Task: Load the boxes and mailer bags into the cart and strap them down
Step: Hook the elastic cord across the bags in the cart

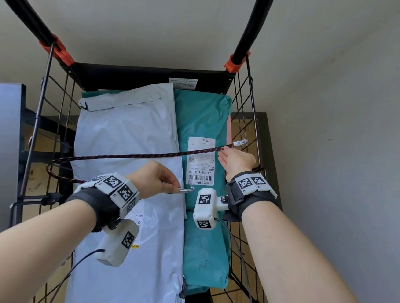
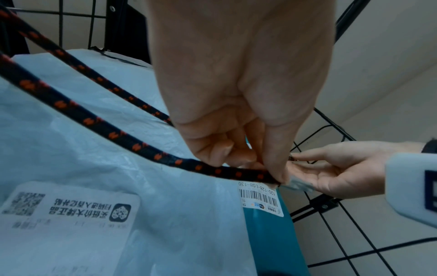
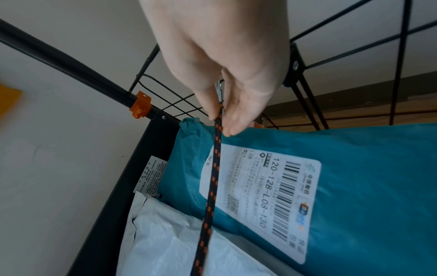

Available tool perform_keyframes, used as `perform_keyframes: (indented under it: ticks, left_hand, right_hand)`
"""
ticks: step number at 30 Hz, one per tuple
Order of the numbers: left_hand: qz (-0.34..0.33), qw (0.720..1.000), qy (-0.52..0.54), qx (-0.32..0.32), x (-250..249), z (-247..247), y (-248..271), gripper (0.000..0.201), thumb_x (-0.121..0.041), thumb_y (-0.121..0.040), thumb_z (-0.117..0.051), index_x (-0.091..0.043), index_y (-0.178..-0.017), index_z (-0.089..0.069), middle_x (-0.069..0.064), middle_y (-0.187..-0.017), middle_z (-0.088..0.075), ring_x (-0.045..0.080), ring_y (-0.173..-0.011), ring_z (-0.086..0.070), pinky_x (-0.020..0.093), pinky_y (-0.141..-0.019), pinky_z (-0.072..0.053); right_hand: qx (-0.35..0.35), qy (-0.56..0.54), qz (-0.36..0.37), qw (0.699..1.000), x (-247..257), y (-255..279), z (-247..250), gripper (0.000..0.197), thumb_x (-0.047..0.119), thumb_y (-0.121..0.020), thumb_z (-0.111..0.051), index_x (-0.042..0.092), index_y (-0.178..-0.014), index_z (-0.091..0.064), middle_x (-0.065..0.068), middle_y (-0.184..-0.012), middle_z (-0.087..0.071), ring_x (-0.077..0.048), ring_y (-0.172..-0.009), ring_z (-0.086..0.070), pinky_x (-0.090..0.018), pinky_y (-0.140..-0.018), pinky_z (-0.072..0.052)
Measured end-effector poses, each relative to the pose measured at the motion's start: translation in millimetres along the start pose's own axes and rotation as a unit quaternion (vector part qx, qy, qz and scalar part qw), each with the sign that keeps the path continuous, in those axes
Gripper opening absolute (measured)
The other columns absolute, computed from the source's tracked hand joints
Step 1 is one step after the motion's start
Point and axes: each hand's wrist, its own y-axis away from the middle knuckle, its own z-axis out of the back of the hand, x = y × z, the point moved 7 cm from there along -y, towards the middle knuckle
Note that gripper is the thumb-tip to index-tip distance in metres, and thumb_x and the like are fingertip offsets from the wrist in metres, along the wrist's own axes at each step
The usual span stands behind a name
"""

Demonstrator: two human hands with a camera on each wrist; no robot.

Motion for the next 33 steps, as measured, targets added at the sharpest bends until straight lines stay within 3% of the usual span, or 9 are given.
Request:
perform_keyframes:
  ticks: [2,5,8,10,14,18,22,25,33]
  left_hand:
    - [-0.01,1.0,0.014,0.003,-5.7,-2.0,7.9,0.008,-0.016,-0.084,-0.069,-0.009,-0.086,-0.072,-0.018,-0.048,-0.059,-0.004,-0.034,-0.043,0.004,-0.036,-0.029]
    - [-0.025,0.999,0.037,0.002,-12.4,-2.9,23.1,0.013,-0.015,-0.087,-0.066,-0.004,-0.09,-0.071,0.002,-0.079,-0.072,-0.006,-0.035,-0.045,0.003,-0.038,-0.029]
    - [-0.035,0.999,0.029,-0.001,-15.1,-4.5,38.4,0.009,-0.012,-0.087,-0.066,-0.005,-0.09,-0.071,0.002,-0.08,-0.072,-0.008,-0.04,-0.049,0.002,-0.042,-0.033]
    - [-0.041,0.999,0.018,0.011,-17.4,-10.0,48.4,0.007,-0.008,-0.086,-0.065,-0.011,-0.089,-0.071,-0.001,-0.081,-0.072,-0.009,-0.056,-0.057,0.003,-0.055,-0.042]
    - [-0.04,0.999,0.03,0.006,-18.9,-20.5,62.9,0.01,-0.005,-0.084,-0.066,-0.015,-0.08,-0.068,0.007,-0.085,-0.074,0.012,-0.076,-0.062,0.022,-0.076,-0.049]
    - [-0.044,0.999,0.007,-0.025,-28.2,-27.5,70.5,0.016,-0.009,-0.082,-0.068,-0.019,-0.073,-0.061,0.008,-0.085,-0.075,0.015,-0.077,-0.059,0.032,-0.075,-0.049]
    - [-0.053,0.996,-0.024,-0.064,-38.8,-33.0,73.5,0.019,-0.008,-0.082,-0.069,-0.019,-0.071,-0.058,0.01,-0.085,-0.074,0.013,-0.07,-0.057,0.015,-0.055,-0.042]
    - [-0.047,0.996,-0.04,-0.069,-36.6,-38.3,76.5,0.019,-0.008,-0.083,-0.068,-0.018,-0.072,-0.057,0.002,-0.075,-0.072,0.0,-0.053,-0.056,0.01,-0.048,-0.04]
    - [-0.055,0.992,-0.065,-0.094,-31.8,-41.1,95.4,0.011,-0.011,-0.081,-0.07,-0.016,-0.074,-0.064,-0.003,-0.071,-0.07,0.002,-0.061,-0.061,0.018,-0.066,-0.049]
  right_hand:
    - [0.018,0.008,-0.008,1.0,-2.1,7.2,2.9,0.024,-0.009,-0.088,-0.054,-0.019,-0.11,-0.056,-0.029,-0.108,-0.062,-0.035,-0.095,-0.065,-0.029,-0.082,-0.051]
    - [0.104,0.017,-0.034,0.994,-9.6,25.9,3.4,0.025,-0.003,-0.094,-0.046,-0.009,-0.116,-0.057,-0.02,-0.09,-0.058,-0.022,-0.073,-0.058,-0.027,-0.095,-0.048]
    - [0.147,0.102,-0.005,0.984,-11.3,55.8,13.7,0.012,0.008,-0.093,-0.056,0.002,-0.103,-0.06,-0.013,-0.095,-0.065,-0.018,-0.079,-0.064,-0.025,-0.08,-0.054]
    - [0.174,0.151,0.012,0.973,-14.9,75.8,24.0,0.022,0.012,-0.092,-0.059,0.003,-0.112,-0.06,-0.011,-0.098,-0.068,-0.017,-0.083,-0.065,-0.027,-0.082,-0.054]
    - [0.19,0.215,0.022,0.958,-32.1,103.6,51.2,0.027,0.0,-0.087,-0.062,0.0,-0.114,-0.062,-0.014,-0.103,-0.068,-0.017,-0.086,-0.064,-0.032,-0.091,-0.052]
    - [0.219,0.246,0.012,0.944,-52.3,119.5,69.4,0.035,-0.013,-0.081,-0.062,-0.003,-0.114,-0.062,-0.015,-0.106,-0.067,-0.019,-0.093,-0.062,-0.031,-0.088,-0.053]
    - [0.306,0.248,-0.003,0.919,-74.9,132.2,67.8,0.037,-0.002,-0.078,-0.071,0.004,-0.114,-0.063,-0.007,-0.101,-0.069,-0.015,-0.094,-0.064,-0.032,-0.091,-0.052]
    - [0.308,0.208,0.016,0.928,-81.3,135.0,66.9,0.025,0.006,-0.082,-0.071,0.004,-0.106,-0.066,-0.005,-0.091,-0.067,-0.012,-0.083,-0.063,-0.029,-0.087,-0.051]
    - [0.288,0.157,0.043,0.944,-89.8,151.9,67.1,0.016,0.01,-0.086,-0.067,0.007,-0.101,-0.064,0.001,-0.077,-0.063,-0.007,-0.069,-0.058,-0.019,-0.071,-0.048]
